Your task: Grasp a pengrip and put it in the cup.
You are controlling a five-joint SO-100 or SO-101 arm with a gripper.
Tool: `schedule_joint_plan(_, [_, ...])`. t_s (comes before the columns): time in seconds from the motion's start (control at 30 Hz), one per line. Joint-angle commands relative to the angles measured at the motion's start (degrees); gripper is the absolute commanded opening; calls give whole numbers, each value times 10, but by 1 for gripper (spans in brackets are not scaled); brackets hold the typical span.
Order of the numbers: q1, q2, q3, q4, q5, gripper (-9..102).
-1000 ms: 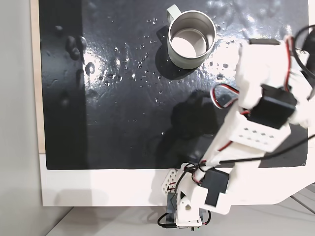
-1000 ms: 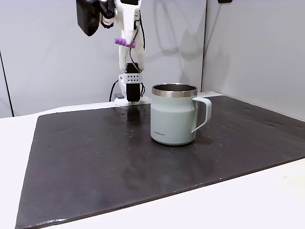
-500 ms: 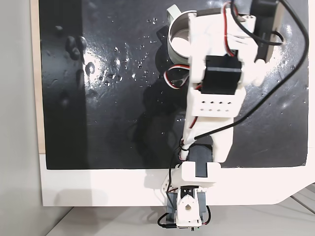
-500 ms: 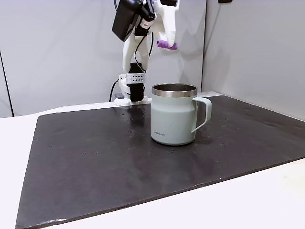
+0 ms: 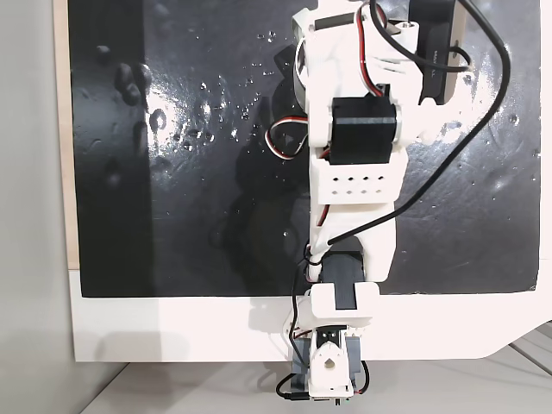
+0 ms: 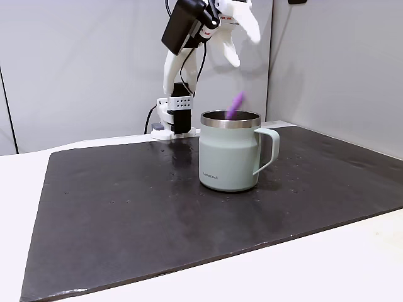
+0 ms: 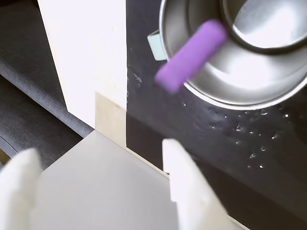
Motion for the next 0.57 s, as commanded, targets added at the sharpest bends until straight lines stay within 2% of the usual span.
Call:
schedule_joint_plan(0.0, [-7,22,-25,4,-10,34])
schedule_joint_plan(0.53, [-13,33,-13,4,-7,33])
